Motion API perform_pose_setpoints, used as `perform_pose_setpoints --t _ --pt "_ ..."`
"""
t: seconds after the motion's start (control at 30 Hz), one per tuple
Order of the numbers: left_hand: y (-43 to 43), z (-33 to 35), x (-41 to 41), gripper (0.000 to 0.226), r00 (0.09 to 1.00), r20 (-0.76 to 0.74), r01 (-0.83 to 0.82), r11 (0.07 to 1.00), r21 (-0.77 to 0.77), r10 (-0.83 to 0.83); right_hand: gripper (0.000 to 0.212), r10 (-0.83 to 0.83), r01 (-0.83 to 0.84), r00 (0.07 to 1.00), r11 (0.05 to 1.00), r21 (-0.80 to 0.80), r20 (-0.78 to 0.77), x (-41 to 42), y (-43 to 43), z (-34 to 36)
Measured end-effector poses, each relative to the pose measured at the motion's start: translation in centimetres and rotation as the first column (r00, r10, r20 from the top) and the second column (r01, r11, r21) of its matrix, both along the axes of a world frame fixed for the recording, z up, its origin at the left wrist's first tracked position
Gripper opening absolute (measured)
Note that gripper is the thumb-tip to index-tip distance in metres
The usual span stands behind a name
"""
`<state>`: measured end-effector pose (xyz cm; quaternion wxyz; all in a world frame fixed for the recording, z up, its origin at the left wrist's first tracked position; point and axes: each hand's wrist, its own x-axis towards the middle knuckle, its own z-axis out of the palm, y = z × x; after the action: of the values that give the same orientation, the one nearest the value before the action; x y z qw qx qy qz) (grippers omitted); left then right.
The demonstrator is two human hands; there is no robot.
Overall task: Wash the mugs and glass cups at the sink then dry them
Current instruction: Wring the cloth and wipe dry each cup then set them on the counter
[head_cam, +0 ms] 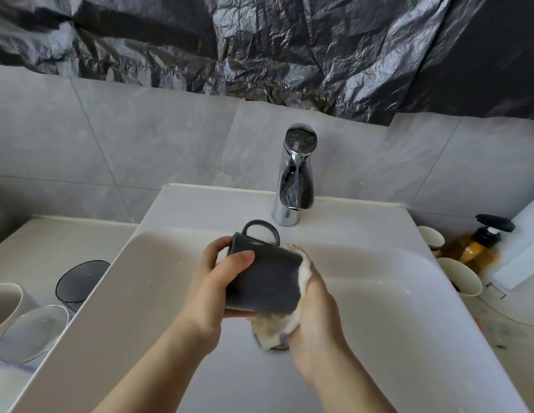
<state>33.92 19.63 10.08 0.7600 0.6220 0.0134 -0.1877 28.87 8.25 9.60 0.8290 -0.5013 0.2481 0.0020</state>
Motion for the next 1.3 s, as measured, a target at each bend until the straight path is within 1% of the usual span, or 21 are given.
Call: perform_pose_setpoints --t 0.03,0.13,0.2,0.23,0.3,0.33,0.4,0.43,0.5,0.57,0.67,0.73,0.8,0.87,0.9,1.03,1.07,1.13,1.2,1.27,1.3 --pt "0.1 0.0 0.2 0.052 0.999 -0.010 -0.047 0.999 -0.014 0.047 0.023 0.021 -0.006 0.992 0.993 -0.122 0.125 0.0 0.6 -0.4" --pt "0.7 0.2 0.5 0.030 0.997 -0.052 -0.050 0.999 0.018 0.050 0.046 0.118 0.112 0.889 0.880 -0.461 0.442 0.2 1.4 -1.7" --pt "1.2 0.3 0.7 0.027 0.993 -0.064 0.106 0.992 0.069 -0.102 0.044 0.111 0.203 0.840 0.842 -0.499 0.530 0.3 1.3 -1.6" --pt "1.4 0.4 0.8 0.033 0.978 -0.059 0.202 0.976 0.077 -0.198 0.039 0.060 0.221 0.833 0.876 -0.429 0.550 0.3 0.9 -1.4" --pt "1.9 0.6 1.0 0.047 0.946 -0.027 0.323 0.942 0.084 -0.322 0.031 -0.068 0.178 0.869 0.967 -0.181 0.489 0.4 -0.1 -0.9" --pt "2.2 0.5 1.2 0.052 0.934 -0.001 0.355 0.929 0.099 -0.357 0.028 -0.103 0.145 0.910 0.987 -0.073 0.402 0.3 -0.4 -0.7" --pt "2.6 0.2 1.7 0.060 0.911 0.037 0.401 0.904 0.150 -0.411 0.021 -0.069 0.064 0.977 0.998 0.027 0.201 0.7 -0.9 -0.8" --pt "2.8 0.1 1.8 0.064 0.906 0.035 0.410 0.897 0.164 -0.421 0.017 -0.015 0.013 0.992 1.000 0.016 0.128 0.8 -1.1 -0.9" --pt "3.0 0.0 2.0 0.075 0.927 0.002 0.370 0.918 0.139 -0.374 0.023 0.026 -0.023 0.997 0.999 -0.041 0.074 0.8 -1.4 -1.2" --pt "2.6 0.2 1.9 0.084 0.964 -0.034 0.265 0.960 0.088 -0.263 0.015 -0.057 0.061 0.996 0.997 -0.057 0.063 0.8 -1.3 -1.0" --pt "0.7 0.0 1.1 0.102 0.995 -0.095 0.025 0.999 -0.039 -0.028 0.017 -0.261 0.265 0.964 0.960 -0.091 0.055 0.7 -0.3 -0.6" --pt "-0.6 -0.8 0.3 0.103 0.993 -0.096 -0.080 0.994 -0.076 0.073 0.024 -0.328 0.331 0.943 0.920 -0.209 0.049 0.6 0.7 -1.0" --pt "-1.3 -1.3 -0.3 0.091 0.997 -0.070 -0.046 0.998 -0.038 0.043 0.027 -0.359 0.363 0.930 0.865 -0.346 0.080 0.4 1.1 -1.1" --pt "-1.0 -1.2 0.0 0.075 0.991 -0.131 0.018 1.000 -0.024 -0.021 0.031 -0.382 0.407 0.912 0.811 -0.421 0.147 0.5 1.0 -0.7" --pt "-0.5 -1.1 0.4 0.077 0.982 -0.176 0.066 0.997 -0.030 -0.070 0.031 -0.402 0.437 0.899 0.790 -0.429 0.174 0.6 0.6 -0.4" --pt "1.5 -0.9 1.3 0.099 0.926 -0.213 0.323 0.946 0.023 -0.311 0.029 -0.490 0.493 0.869 0.845 -0.206 0.066 1.5 -2.0 -0.2" --pt "1.6 -0.8 1.2 0.099 0.911 -0.198 0.381 0.922 0.068 -0.362 0.028 -0.478 0.480 0.877 0.859 -0.177 0.053 1.6 -2.5 -0.4" --pt "1.6 -0.6 1.1 0.096 0.883 -0.180 0.460 0.876 0.144 -0.434 0.026 -0.375 0.397 0.916 0.899 -0.185 0.146 1.7 -2.9 -1.1" --pt "1.8 -0.7 1.4 0.098 0.864 -0.182 0.497 0.852 0.163 -0.470 0.036 -0.100 0.158 0.976 0.938 -0.309 0.195 1.4 -2.6 -1.3" --pt "2.3 -0.9 1.9 0.102 0.839 -0.176 0.540 0.830 0.142 -0.516 0.050 0.189 -0.157 0.981 0.900 -0.407 0.039 0.8 -2.2 -0.9" --pt "2.6 -0.8 2.0 0.100 0.818 -0.170 0.572 0.809 0.137 -0.549 0.045 0.273 -0.250 0.962 0.865 -0.435 -0.009 0.5 -2.1 -0.7"
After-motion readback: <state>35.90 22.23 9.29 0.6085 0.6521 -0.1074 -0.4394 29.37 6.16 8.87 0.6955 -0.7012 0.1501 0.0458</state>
